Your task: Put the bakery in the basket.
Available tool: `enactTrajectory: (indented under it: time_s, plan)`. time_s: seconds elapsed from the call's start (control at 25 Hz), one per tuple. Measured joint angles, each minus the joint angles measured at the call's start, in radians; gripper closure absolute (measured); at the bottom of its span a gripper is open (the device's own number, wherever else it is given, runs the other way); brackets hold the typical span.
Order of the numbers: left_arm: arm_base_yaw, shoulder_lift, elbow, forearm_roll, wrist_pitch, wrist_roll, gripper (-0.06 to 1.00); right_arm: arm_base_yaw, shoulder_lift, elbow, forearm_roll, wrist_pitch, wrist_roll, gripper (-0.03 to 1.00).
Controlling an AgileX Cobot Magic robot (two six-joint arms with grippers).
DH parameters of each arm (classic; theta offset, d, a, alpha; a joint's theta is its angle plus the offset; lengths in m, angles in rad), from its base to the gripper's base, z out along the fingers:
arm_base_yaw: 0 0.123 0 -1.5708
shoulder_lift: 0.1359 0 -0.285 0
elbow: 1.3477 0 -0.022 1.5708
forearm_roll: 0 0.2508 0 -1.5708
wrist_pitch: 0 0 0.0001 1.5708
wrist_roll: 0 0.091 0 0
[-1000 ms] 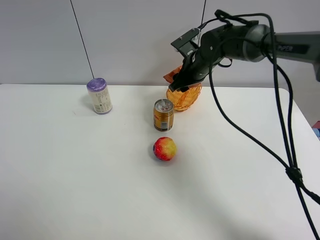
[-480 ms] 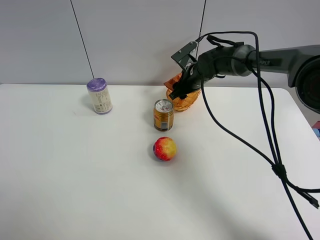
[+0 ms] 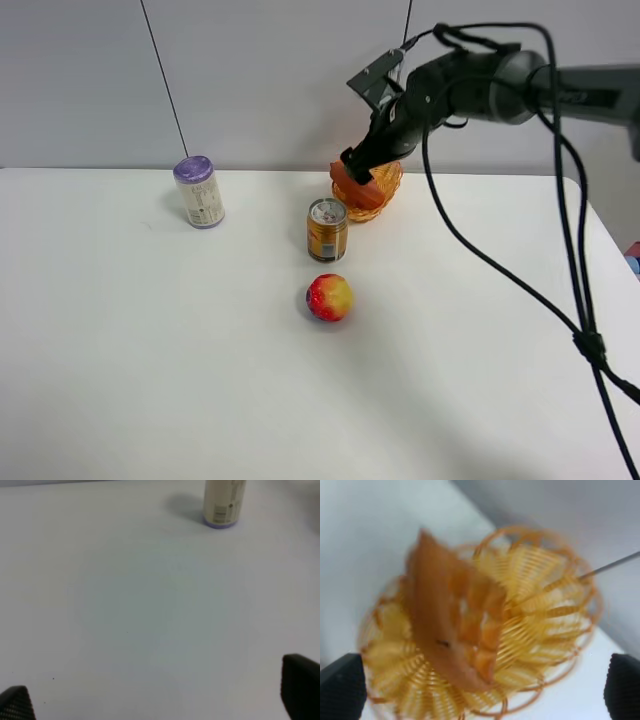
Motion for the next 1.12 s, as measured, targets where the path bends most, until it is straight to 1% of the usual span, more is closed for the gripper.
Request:
enactTrajectory:
  time_s: [0.16, 0.2, 0.32, 0.44, 0.52, 0.6, 0.72, 0.88, 1.0, 1.12]
  plan:
    - [0.000, 0.000, 0.000, 0.000, 0.000, 0.000, -0.05, 0.021, -0.211, 0.000, 0.002, 0.091, 0.155, 0.02]
    - [0.000, 0.000, 0.000, 0.000, 0.000, 0.000, -0.05, 0.021, -0.259, 0.000, 0.002, 0.114, 0.178, 0.02]
    - [0.000, 0.000, 0.000, 0.000, 0.000, 0.000, -0.05, 0.021, -0.434, 0.000, -0.007, 0.183, 0.208, 0.02]
    - [0.000, 0.000, 0.000, 0.000, 0.000, 0.000, -0.05, 0.021, -0.599, 0.006, -0.048, 0.276, 0.223, 0.02]
    - [0.000, 0.000, 0.000, 0.000, 0.000, 0.000, -0.05, 0.020, -0.709, 0.046, -0.090, 0.341, 0.247, 0.02]
    - [0.000, 0.000, 0.000, 0.000, 0.000, 0.000, -0.05, 0.002, -0.827, 0.123, -0.130, 0.393, 0.289, 0.02]
    - [0.000, 0.000, 0.000, 0.000, 0.000, 0.000, -0.05, -0.072, -1.008, 0.317, -0.161, 0.445, 0.355, 0.02]
    - [0.000, 0.000, 0.000, 0.000, 0.000, 0.000, -0.05, -0.224, -1.312, 0.597, -0.151, 0.466, 0.392, 0.02]
    - [0.000, 0.000, 0.000, 0.000, 0.000, 0.000, -0.05, -0.337, -1.568, 0.761, -0.094, 0.474, 0.393, 0.02]
    - [0.000, 0.000, 0.000, 0.000, 0.000, 0.000, -0.05, -0.418, -1.792, 0.875, 0.010, 0.502, 0.350, 0.02]
